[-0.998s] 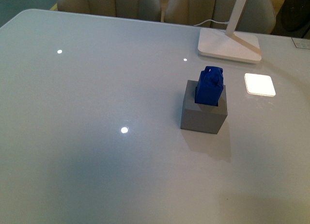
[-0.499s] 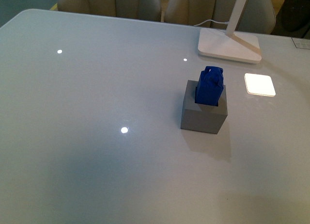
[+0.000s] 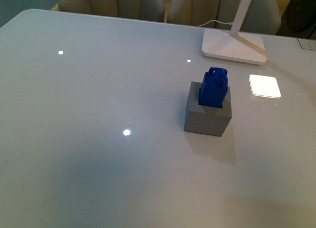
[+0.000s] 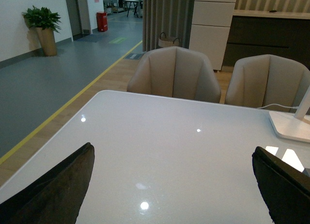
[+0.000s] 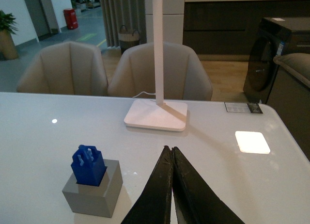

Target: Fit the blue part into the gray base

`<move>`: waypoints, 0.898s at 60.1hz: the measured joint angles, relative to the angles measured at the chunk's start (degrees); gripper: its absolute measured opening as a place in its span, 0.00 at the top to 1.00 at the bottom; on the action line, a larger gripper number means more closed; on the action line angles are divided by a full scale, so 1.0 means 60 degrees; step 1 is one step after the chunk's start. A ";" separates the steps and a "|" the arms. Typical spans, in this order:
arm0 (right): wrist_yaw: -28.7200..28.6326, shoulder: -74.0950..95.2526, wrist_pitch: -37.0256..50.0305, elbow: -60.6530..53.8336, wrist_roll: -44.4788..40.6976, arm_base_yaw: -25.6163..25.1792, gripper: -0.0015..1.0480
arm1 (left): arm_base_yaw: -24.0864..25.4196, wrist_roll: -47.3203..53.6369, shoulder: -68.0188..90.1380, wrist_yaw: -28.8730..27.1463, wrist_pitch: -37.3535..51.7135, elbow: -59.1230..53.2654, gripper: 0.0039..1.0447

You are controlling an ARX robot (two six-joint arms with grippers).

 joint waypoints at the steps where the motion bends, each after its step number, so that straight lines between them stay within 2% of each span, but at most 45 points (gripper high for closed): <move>1: 0.0000 -0.0222 -0.0248 0.0000 0.0000 0.0004 0.98 | 0.0000 0.0000 0.0000 0.0000 0.0000 0.0000 0.07; 5: -0.0004 -0.1122 -0.1424 0.0000 -0.0004 0.0000 0.98 | 0.0000 0.0000 0.0000 0.0000 0.0000 0.0000 0.07; 19: -0.0004 -0.1606 -0.1661 0.0000 -0.0015 0.0000 0.97 | 0.0000 0.0000 0.0000 0.0000 0.0000 0.0000 0.07; 47: -0.0004 -0.1617 -0.1665 0.0000 -0.0011 0.0000 0.14 | 0.0000 0.0000 0.0000 0.0000 0.0000 0.0000 0.07; 50: -0.0004 -0.1617 -0.1665 0.0000 -0.0007 0.0000 0.07 | 0.0000 0.0000 0.0000 0.0000 0.0000 0.0000 0.07; 54: -0.0004 -0.1617 -0.1665 0.0000 -0.0011 0.0000 0.09 | 0.0000 0.0000 0.0000 0.0000 0.0000 0.0000 0.07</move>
